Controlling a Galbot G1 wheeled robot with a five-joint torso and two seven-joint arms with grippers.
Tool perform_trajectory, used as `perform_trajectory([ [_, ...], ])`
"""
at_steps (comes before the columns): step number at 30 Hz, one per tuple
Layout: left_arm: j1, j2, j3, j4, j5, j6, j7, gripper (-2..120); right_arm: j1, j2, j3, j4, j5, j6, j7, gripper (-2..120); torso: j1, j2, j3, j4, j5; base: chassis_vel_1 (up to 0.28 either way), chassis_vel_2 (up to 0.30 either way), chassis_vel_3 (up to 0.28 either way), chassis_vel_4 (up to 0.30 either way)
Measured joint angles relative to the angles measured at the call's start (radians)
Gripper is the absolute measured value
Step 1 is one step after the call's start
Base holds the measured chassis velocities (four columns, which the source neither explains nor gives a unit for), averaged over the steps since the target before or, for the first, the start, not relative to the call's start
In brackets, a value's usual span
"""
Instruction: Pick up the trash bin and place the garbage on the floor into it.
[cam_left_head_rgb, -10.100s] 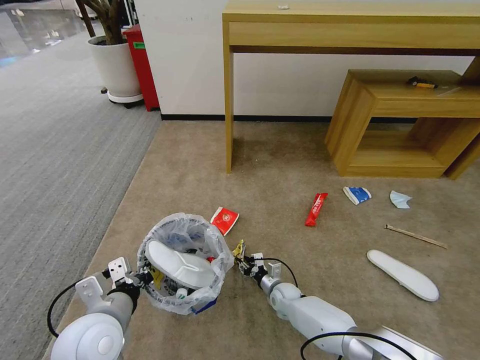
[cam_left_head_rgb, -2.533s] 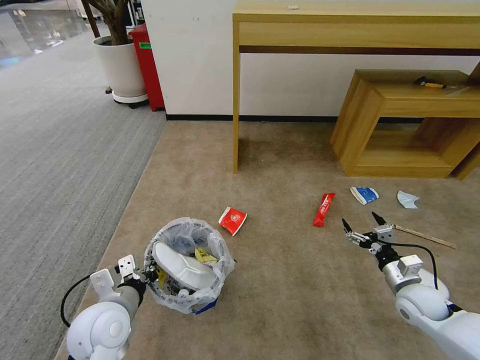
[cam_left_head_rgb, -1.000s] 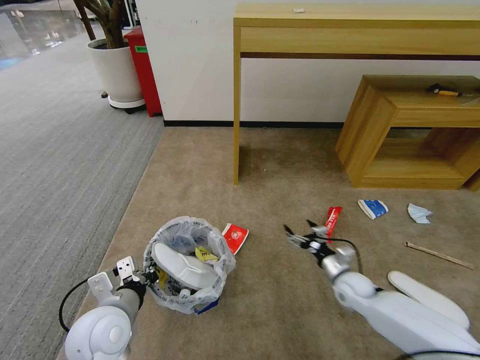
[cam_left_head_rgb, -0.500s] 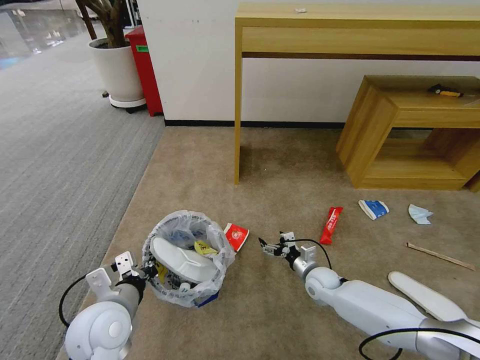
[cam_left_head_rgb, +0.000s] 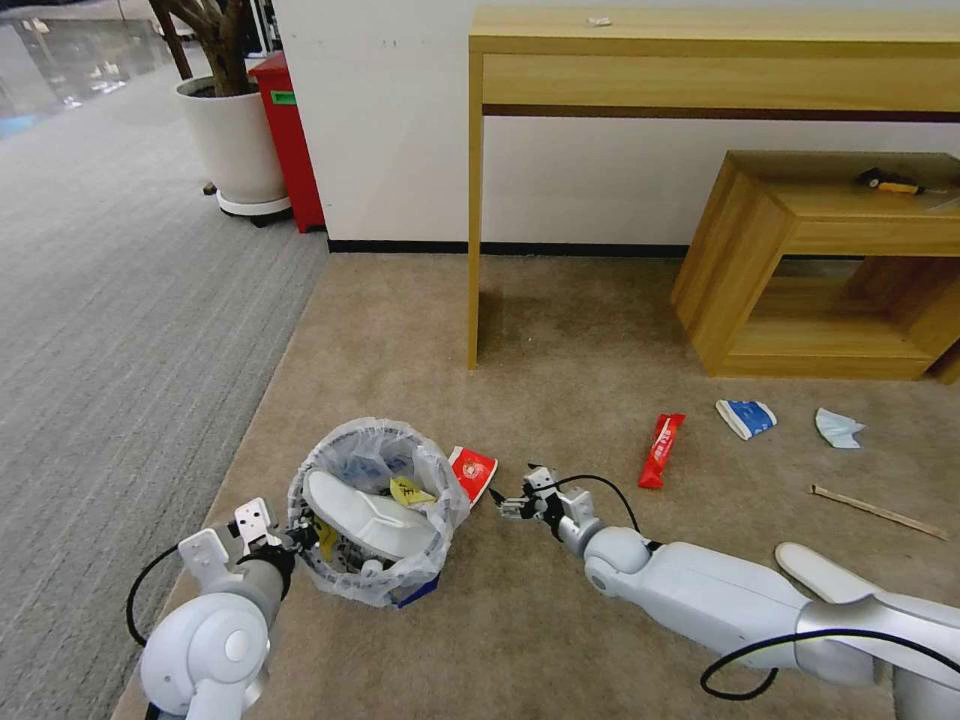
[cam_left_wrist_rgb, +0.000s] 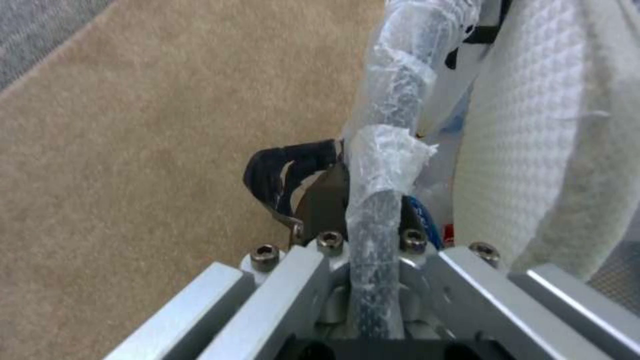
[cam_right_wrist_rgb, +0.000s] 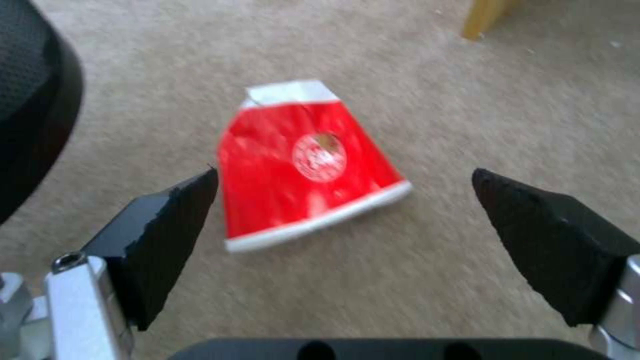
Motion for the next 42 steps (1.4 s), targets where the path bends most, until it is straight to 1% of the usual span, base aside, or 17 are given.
perform_trajectory([
  [8,0.024,0.027,-0.044,-0.041,-0.023,0.0,-0.005,0,0.038,0.042,-0.038,-0.002,-0.015,-0.002,0.011,96,0.0,0.0,0.0,0.0,-0.0002,0.0,0.0,0.0,0.0],
  [11,0.031,0.032,-0.054,-0.043,-0.026,0.0,-0.005,0,0.043,0.045,-0.042,-0.002,-0.018,-0.002,0.014,96,0.0,0.0,0.0,0.0,0.0,0.0,0.0,0.0,0.0],
  [15,0.046,0.059,-0.094,-0.042,-0.057,0.0,-0.006,0,0.048,0.053,-0.043,-0.003,-0.045,-0.003,0.025,95,0.0,0.0,0.0,0.0,0.0,0.0,0.0,0.0,0.0],
  [20,0.051,0.074,-0.119,-0.037,-0.072,0.0,-0.008,0,0.056,0.067,-0.046,-0.018,-0.078,-0.012,0.036,89,0.0,0.0,0.0,-0.0003,-0.0001,0.0,0.0,0.0,0.0],
  [24,0.054,0.076,-0.122,-0.042,-0.083,0.0,-0.011,0,0.068,0.119,-0.061,-0.056,-0.106,-0.035,0.059,89,0.0,0.0,0.0,0.0,-0.0002,0.0,0.0,0.0,0.0],
  [25,0.054,0.076,-0.122,-0.042,-0.083,0.0,-0.011,0,0.068,0.119,-0.061,-0.056,-0.106,-0.035,0.059,89,0.0,0.0,0.0,0.0,-0.0002,0.0,0.0,0.0,0.0],
  [28,0.057,0.089,-0.138,-0.044,-0.094,0.0,-0.014,0,0.066,0.164,-0.07,-0.085,-0.132,-0.062,0.084,89,0.0,0.0,0.0,0.0001,-0.0001,0.0,0.0,0.0,0.0],
  [30,0.058,0.092,-0.141,-0.045,-0.096,0.0,-0.015,0,0.065,0.171,-0.073,-0.091,-0.136,-0.066,0.088,89,0.0,0.0,0.0,0.0002,-0.0001,0.0,0.0,0.0,0.0],
  [32,0.059,0.107,-0.153,-0.05,-0.112,0.0,-0.018,0,0.057,0.194,-0.079,-0.106,-0.156,-0.083,0.103,87,0.0,0.0,0.0,0.0001,0.0,0.0,0.0,0.0,0.0],
  [36,0.056,0.123,-0.168,-0.047,-0.12,0.0,-0.021,0,0.048,0.203,-0.085,-0.124,-0.165,-0.107,0.123,88,0.0,0.0,0.0,0.0,0.0,0.0,0.0,0.0,0.0],
  [42,0.054,0.131,-0.172,-0.047,-0.13,0.0,-0.021,0,0.037,0.207,-0.089,-0.147,-0.179,-0.134,0.149,90,0.0,0.0,0.0,-0.0002,0.0,0.0,0.0,0.0,0.0],
])
